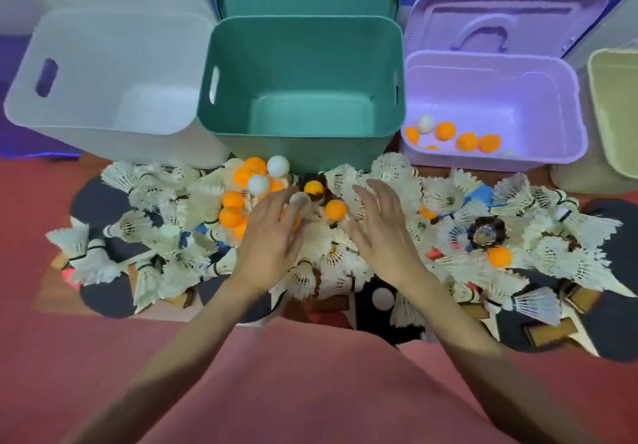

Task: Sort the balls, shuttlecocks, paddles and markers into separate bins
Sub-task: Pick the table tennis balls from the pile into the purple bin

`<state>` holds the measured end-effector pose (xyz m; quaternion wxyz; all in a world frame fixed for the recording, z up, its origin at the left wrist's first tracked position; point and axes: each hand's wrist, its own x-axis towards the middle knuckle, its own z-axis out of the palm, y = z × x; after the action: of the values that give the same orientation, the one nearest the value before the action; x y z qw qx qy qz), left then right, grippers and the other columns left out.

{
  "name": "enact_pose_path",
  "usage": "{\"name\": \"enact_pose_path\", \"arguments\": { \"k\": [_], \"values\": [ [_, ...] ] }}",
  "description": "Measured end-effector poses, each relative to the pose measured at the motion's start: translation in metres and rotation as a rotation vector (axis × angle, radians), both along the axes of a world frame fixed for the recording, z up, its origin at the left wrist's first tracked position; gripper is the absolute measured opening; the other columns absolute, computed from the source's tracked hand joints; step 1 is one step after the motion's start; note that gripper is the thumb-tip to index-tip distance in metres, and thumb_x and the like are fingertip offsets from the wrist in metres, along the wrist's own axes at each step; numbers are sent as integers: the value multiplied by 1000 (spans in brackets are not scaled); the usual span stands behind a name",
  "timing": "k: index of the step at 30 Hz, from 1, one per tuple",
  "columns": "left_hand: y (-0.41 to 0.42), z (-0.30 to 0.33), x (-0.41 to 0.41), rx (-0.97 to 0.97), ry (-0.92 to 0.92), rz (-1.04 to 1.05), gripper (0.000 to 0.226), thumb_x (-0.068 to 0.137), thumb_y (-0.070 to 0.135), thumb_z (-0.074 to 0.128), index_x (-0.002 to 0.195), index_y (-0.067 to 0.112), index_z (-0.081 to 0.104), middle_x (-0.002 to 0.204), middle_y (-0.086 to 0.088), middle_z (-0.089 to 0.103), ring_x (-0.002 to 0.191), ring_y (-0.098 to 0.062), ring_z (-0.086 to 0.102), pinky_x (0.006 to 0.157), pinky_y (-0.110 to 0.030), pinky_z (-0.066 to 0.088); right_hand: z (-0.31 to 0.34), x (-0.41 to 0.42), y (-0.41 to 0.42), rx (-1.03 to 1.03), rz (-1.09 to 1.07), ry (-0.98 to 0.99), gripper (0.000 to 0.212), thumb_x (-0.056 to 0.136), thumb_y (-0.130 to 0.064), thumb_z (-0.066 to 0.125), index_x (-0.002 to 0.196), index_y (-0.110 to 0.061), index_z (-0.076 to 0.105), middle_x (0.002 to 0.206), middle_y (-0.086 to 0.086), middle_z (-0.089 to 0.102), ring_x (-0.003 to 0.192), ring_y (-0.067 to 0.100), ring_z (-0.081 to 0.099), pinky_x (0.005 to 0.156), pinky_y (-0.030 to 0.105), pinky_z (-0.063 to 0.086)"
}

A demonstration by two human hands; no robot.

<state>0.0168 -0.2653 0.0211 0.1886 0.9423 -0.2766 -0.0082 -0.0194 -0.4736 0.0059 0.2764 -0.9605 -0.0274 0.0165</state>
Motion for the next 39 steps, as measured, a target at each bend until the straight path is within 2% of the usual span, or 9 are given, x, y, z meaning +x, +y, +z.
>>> {"name": "enact_pose_path", "arguments": {
  "k": [5, 9, 16, 22, 29, 32, 34, 36, 39],
  "values": [
    [80, -8, 11, 30, 43, 145, 40, 88, 19, 56, 126, 6, 52, 129, -14, 50, 114, -33, 47, 90, -44, 42, 3, 6, 64, -12, 122, 15, 47, 96, -20, 51, 140, -14, 37, 145, 15, 31, 135, 28, 25, 109, 42, 29],
    [123, -22, 29, 91, 145, 146, 41, 86, 20, 62, 123, 5, 54, 119, -15, 56, 103, -37, 54, 81, -44, 47, -6, 17, 98, -79, 188, 34, 47, 93, -16, 56, 138, -15, 43, 142, 16, 39, 132, 32, 32, 107, 44, 33],
    [127, -31, 44, 87, 184, 49, 41, 80, 20, 70, 117, 6, 59, 110, -15, 60, 95, -36, 57, 77, -45, 50, -15, 26, 131, -153, 104, 91, 51, 79, 1, 64, 129, -8, 54, 126, 19, 49, 119, 38, 45, 102, 47, 38],
    [126, -35, 48, 55, 199, 25, 43, 79, 21, 71, 117, 7, 59, 114, -14, 59, 98, -34, 56, 80, -43, 47, -20, 29, 140, -192, 40, 84, 59, 72, 17, 57, 127, -6, 55, 119, 18, 50, 111, 35, 46, 95, 45, 44],
    [126, -41, 53, 33, 238, 9, 44, 81, 15, 70, 122, 7, 56, 120, -14, 57, 104, -33, 53, 84, -41, 44, -6, 21, 144, -72, -57, 45, 41, 85, -7, 55, 126, -7, 50, 111, 14, 39, 97, 27, 46, 80, 30, 41],
    [126, -40, 53, -25, 248, 13, 44, 81, 11, 68, 123, 7, 56, 116, -15, 55, 103, -32, 52, 82, -41, 47, -3, 20, 147, -122, -58, 61, 39, 86, -26, 39, 114, -7, 57, 105, 12, 43, 91, 25, 46, 76, 30, 39],
    [129, -38, 52, -80, 252, 58, 46, 80, 12, 68, 124, 7, 54, 112, -16, 50, 96, -30, 53, 75, -39, 50, -2, 22, 149, -148, -61, 80, 42, 85, -31, 34, 104, -6, 61, 99, 11, 45, 86, 26, 47, 73, 33, 39],
    [134, -35, 52, -125, 253, 101, 46, 80, 14, 69, 123, 6, 53, 109, -15, 44, 86, -27, 51, 67, -36, 49, -2, 26, 151, -188, -84, 98, 38, 85, -31, 43, 104, -5, 62, 97, 13, 47, 86, 29, 49, 73, 35, 42],
    [145, -33, 54, -174, 262, 105, 32, 82, 13, 67, 111, 4, 56, 104, -12, 37, 82, -21, 44, 65, -29, 43, -7, 32, 154, -290, -82, 126, 42, 79, -34, 65, 110, -5, 62, 98, 16, 47, 89, 32, 49, 75, 40, 46]
  ]
}}
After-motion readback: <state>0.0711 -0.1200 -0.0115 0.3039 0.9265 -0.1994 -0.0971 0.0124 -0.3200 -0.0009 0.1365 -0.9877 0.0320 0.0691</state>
